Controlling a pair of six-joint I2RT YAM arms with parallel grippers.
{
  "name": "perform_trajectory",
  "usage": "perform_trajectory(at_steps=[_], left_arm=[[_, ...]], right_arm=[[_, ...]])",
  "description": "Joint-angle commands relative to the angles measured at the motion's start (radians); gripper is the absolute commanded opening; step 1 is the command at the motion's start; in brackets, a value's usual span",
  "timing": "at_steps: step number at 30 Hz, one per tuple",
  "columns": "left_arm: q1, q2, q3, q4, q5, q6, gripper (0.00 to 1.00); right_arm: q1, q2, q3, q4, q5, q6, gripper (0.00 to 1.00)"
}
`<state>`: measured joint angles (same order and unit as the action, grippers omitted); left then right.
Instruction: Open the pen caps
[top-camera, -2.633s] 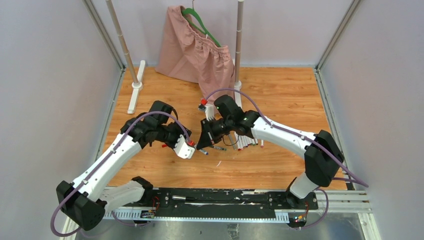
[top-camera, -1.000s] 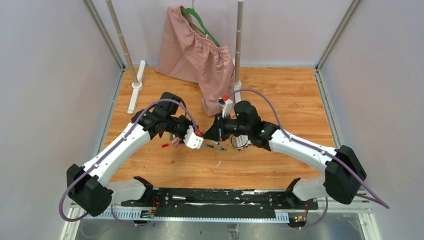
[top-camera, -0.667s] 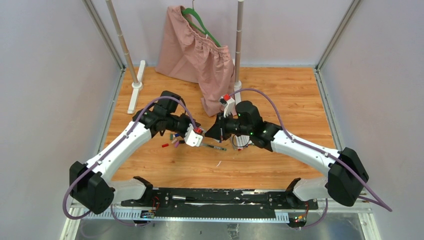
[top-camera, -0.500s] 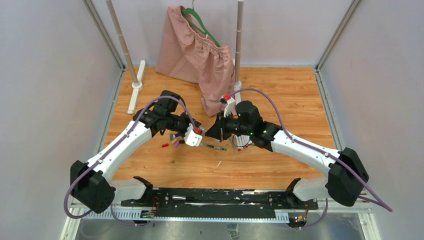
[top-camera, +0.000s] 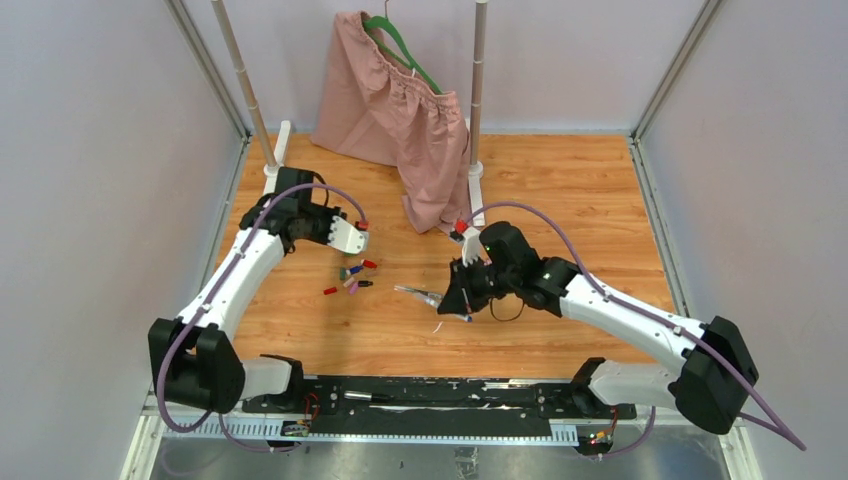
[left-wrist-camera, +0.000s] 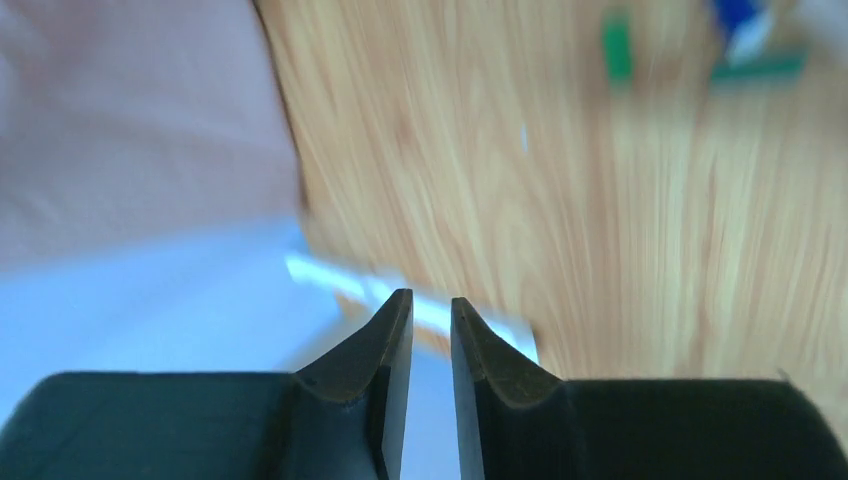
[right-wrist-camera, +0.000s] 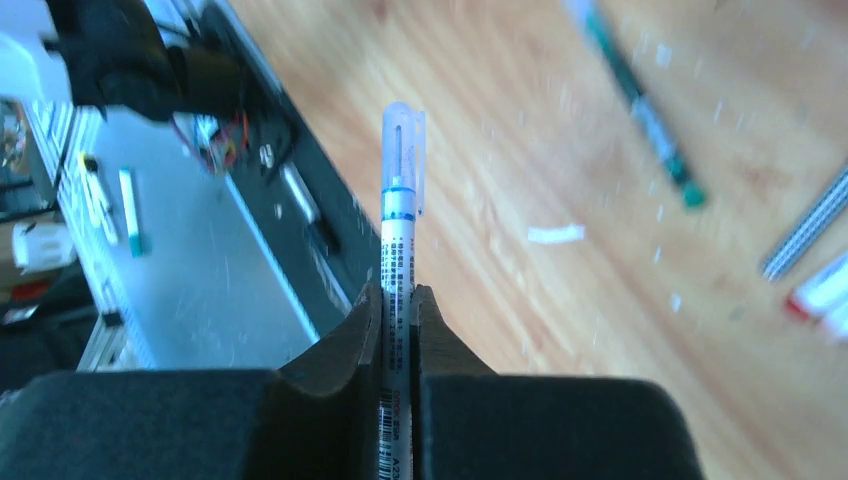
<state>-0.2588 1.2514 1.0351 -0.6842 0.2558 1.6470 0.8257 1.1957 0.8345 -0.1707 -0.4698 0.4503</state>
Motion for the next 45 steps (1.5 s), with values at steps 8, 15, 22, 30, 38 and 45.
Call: perform_trajectory(at_steps=[8,15,22,30,38,45], left_arm=[[0.09,-0.045,0.073,-0.123,-0.09,-0.13,0.18],[-0.117,-0.27,0.032,-0.192,0.139,-0.358,0.99],[-0.214,-0.304,-0.015,-0.227,0.228,-0.439,1.0],[-0.293,-0.243,-0.032,-0.226,0.18,-0.387,0.86],[-0.302,-0.219,-0.006,-0.225,0.169,-0.368,0.68],[-0.303,-0.205,0.0,-0.224,0.103,-0.346,0.07]], right_arm=[[-0.008,-0.027,0.003,-0.248,-0.059,-0.029,0.0],[-0.008,0.066,0.087,-0.091,-0.099,0.008,0.0],[-0.001,0.175,0.163,0.094,-0.185,0.08,0.0],[0.011,0.271,0.251,0.227,-0.233,0.157,0.0],[0.018,0.346,0.299,0.296,-0.258,0.202,0.0],[0.021,0.391,0.322,0.285,-0.256,0.197,0.03]])
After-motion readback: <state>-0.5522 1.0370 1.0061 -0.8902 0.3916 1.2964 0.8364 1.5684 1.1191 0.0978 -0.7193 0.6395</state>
